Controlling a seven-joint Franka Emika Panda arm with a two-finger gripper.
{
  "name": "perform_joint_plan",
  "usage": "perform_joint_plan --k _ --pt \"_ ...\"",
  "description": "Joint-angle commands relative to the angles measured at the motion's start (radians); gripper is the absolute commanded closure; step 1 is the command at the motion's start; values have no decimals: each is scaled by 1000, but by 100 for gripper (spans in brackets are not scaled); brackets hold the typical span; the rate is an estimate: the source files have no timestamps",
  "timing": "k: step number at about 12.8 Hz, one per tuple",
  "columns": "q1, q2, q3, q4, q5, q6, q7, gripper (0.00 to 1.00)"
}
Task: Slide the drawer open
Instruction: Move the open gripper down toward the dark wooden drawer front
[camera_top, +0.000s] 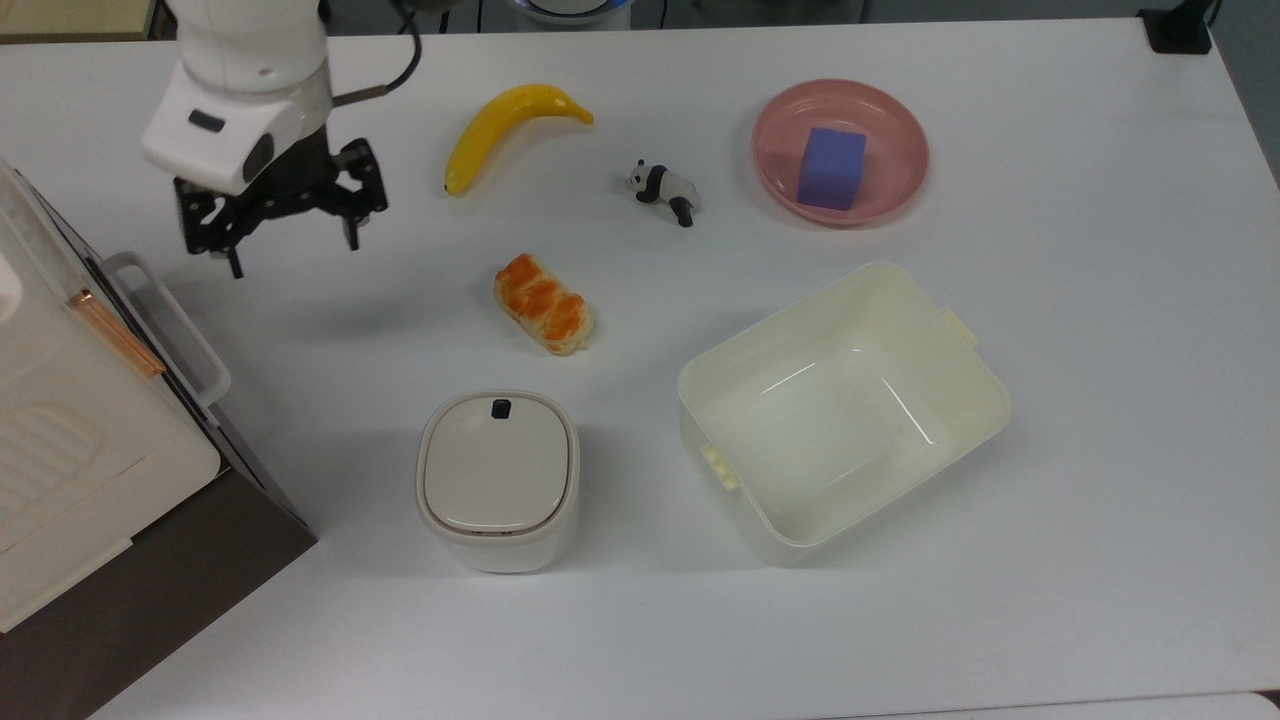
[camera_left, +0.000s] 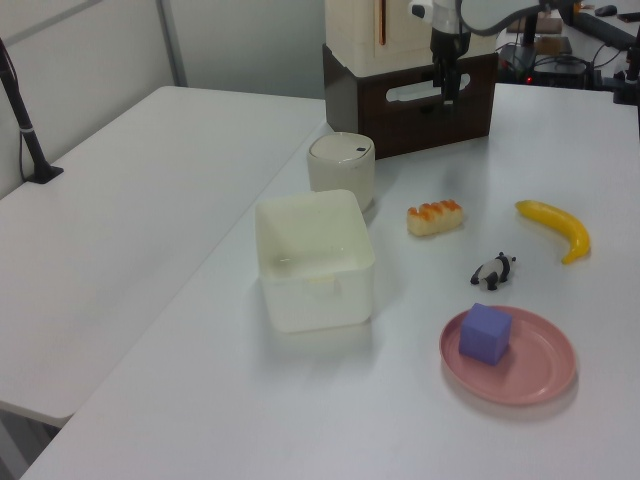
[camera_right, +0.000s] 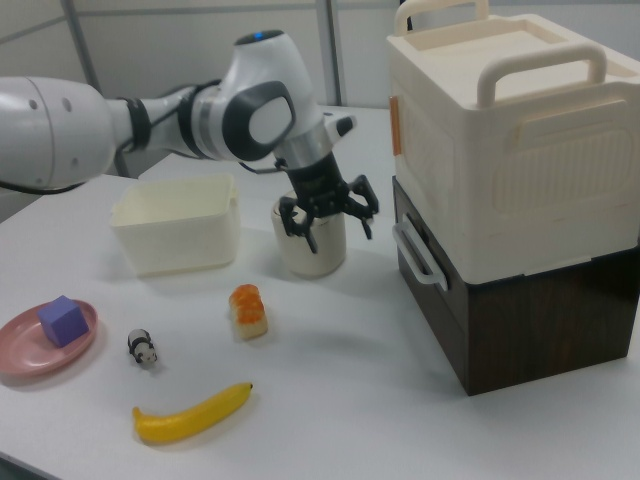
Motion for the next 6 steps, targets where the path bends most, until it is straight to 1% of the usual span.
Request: perform_joint_plan --k 1,6 --pt "-18 26 -3 5 -63 73 -67 0" --pt "-38 48 -4 9 -83 151 -163 0"
